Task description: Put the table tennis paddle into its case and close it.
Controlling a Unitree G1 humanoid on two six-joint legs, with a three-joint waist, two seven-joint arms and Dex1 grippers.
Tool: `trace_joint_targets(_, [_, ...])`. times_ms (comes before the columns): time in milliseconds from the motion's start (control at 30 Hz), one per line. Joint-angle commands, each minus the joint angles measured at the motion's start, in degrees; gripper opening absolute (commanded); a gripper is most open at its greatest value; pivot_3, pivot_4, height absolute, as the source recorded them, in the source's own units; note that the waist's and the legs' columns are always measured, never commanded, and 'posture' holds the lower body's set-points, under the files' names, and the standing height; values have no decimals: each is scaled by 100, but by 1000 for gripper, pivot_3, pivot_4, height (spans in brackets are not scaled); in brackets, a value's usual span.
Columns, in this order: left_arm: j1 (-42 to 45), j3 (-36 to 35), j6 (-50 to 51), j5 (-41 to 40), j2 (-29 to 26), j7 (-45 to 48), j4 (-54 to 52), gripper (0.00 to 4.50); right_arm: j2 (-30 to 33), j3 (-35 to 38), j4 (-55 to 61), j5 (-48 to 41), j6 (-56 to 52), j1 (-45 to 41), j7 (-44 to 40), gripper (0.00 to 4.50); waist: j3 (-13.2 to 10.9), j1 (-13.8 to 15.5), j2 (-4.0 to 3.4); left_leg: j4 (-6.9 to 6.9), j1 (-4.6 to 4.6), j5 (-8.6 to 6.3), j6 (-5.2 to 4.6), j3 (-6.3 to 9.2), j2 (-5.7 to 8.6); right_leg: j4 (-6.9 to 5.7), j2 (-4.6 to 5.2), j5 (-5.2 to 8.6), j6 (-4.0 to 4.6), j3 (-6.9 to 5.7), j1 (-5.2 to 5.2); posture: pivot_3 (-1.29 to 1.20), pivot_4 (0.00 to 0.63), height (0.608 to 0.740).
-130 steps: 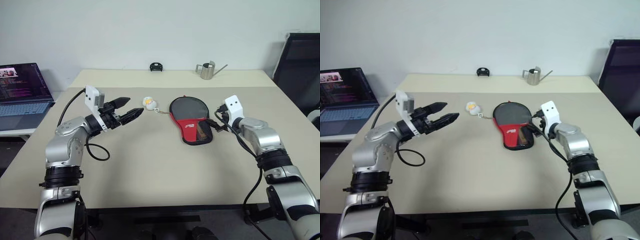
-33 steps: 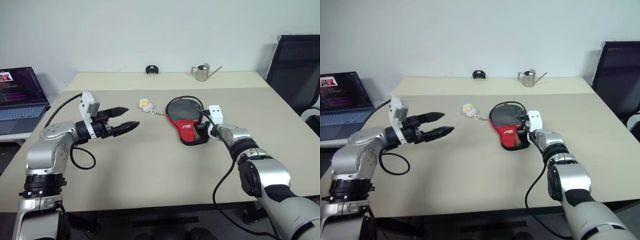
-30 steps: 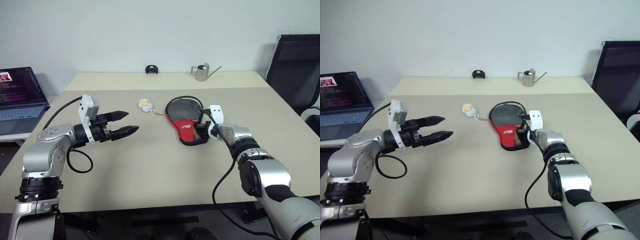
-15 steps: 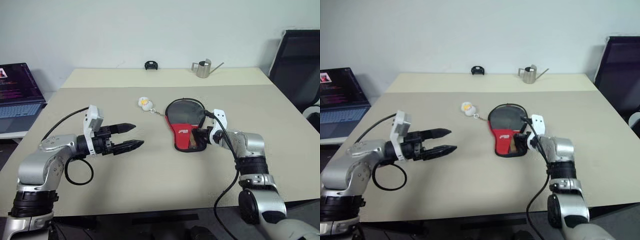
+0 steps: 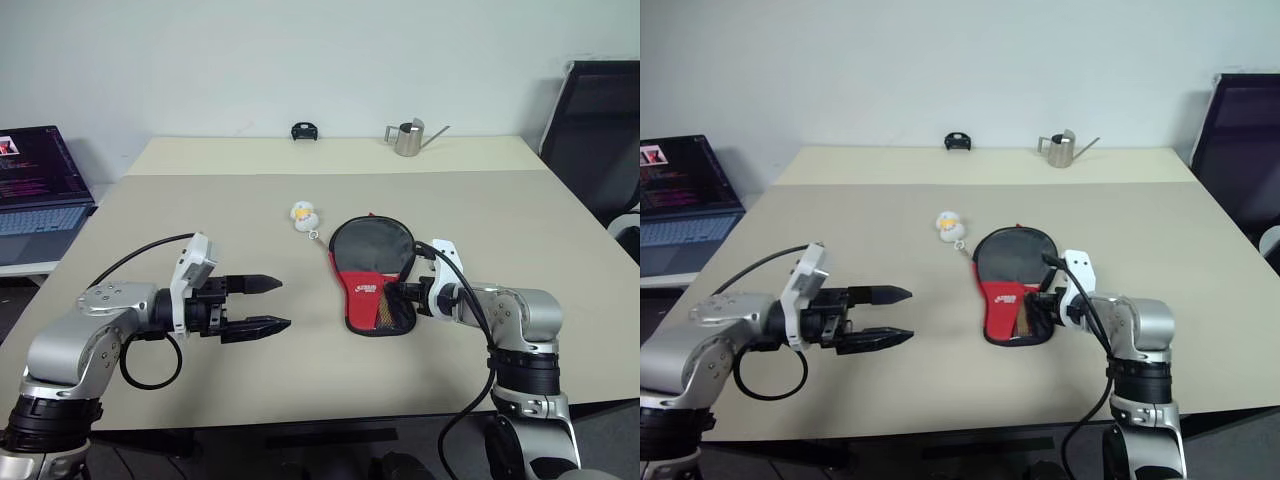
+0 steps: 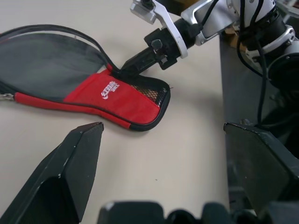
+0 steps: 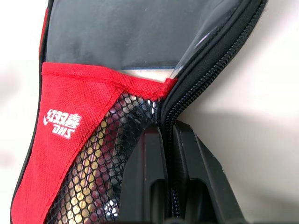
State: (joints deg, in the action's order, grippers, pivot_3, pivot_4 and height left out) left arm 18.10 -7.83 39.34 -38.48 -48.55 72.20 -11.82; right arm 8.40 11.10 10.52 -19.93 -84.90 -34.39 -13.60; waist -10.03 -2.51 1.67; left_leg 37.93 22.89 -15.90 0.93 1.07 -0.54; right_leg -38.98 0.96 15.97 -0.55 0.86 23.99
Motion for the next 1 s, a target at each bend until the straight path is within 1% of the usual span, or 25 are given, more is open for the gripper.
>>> trace_joint_targets(33, [-23,98,-96,-73,-146,232,-259,4500,35,-229,776,-409,-671,278,-203,36,0,-1,0,0,0,0,0,0,0,0,0,0,0,1,0,0,150,740])
trace_joint_targets(300, [11,437,-228,4,-245,582,-286,4500,654,-473,1557,-1179,-760,964,-356,36,0,8,0,3,-3,0,0,-1,0,-1,-3,1,-1,3,-1,0,150,740])
trace_joint_targets(467, [6,508,-274,22,-260,643,-264,4500,997,-477,1809,-1627,-760,1289,-267,36,0,16,0,4,-2,0,-1,1,0,-1,-4,1,-2,2,-3,0,150,740])
trace_joint_targets(567, [23,535,-306,45,-252,667,-221,4500,1095,-448,1948,-1923,-760,1449,-131,36,0,25,1,4,-2,0,-1,2,0,0,-4,2,-2,0,-4,0,150,740])
trace_joint_targets(767, [74,601,-345,79,-224,693,-143,4500,1095,-325,2128,-2548,-760,1686,318,36,0,27,1,5,-3,0,-1,2,-1,-1,-5,2,-3,2,-5,0,150,740])
trace_joint_targets(1000, [98,610,-362,91,-208,673,-90,4500,667,-205,1913,-2890,-760,1672,1045,36,1,13,1,6,-7,0,-1,1,-7,-4,-14,2,-2,6,-6,0,150,740])
